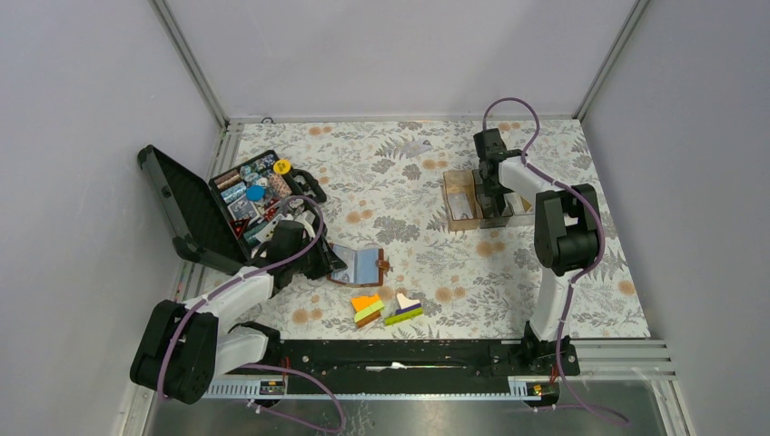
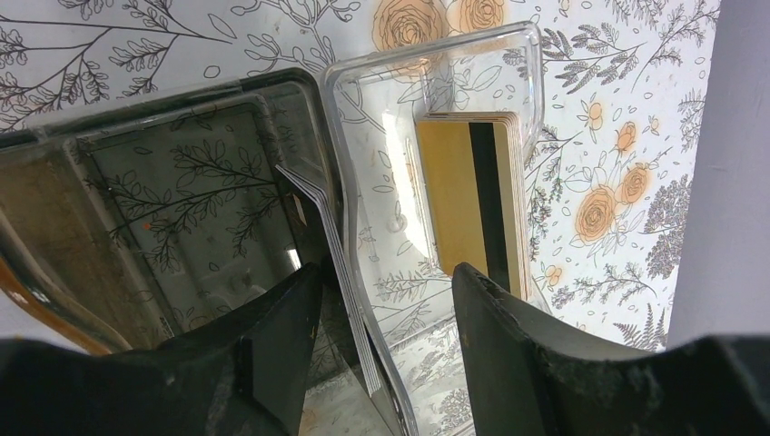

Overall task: Put the credit cards into the card holder
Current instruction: Pick up the credit card from the storage box.

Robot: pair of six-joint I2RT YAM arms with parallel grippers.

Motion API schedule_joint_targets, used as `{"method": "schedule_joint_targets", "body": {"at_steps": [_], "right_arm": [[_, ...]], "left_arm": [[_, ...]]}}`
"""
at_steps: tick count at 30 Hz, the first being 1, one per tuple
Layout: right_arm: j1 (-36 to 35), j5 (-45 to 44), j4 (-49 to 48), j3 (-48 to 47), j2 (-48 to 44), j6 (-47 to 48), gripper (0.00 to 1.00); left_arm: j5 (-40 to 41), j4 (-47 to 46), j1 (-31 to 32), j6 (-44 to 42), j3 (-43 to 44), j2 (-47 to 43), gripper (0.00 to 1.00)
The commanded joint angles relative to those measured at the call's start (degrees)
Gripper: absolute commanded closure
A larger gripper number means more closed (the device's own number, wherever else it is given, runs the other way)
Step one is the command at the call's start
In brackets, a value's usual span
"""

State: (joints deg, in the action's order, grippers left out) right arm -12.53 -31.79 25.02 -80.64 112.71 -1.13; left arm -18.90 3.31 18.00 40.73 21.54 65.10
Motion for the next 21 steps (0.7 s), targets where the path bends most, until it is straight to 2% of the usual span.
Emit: {"method": "schedule_joint_targets", "body": {"at_steps": [1,8,12,21], "right_arm": [[0.4,-0.1,1.6,-2.2,-3.6,0.7,0.39],[0.3,-0.1,2.1,-2.2,-4.1,0.6,0.39],[0.3,0.5,2.1,-2.1,-4.2,0.4,0.44],[0.2,5.1,2.1,-1.9,-4.6,0.0,0.63]], "left_arm": [[-1.1,-2.2,-0.5,-0.7,2.1,0.8,0.71],[-1.5,-2.3,-0.6,-0.6,2.1,1.0,0.71],[-1.7,-2.6,-0.6,-0.6,2.0,1.2,0.72],[-2.1,-2.7,-0.7,-0.5,2.0,1.5,0.72]]}}
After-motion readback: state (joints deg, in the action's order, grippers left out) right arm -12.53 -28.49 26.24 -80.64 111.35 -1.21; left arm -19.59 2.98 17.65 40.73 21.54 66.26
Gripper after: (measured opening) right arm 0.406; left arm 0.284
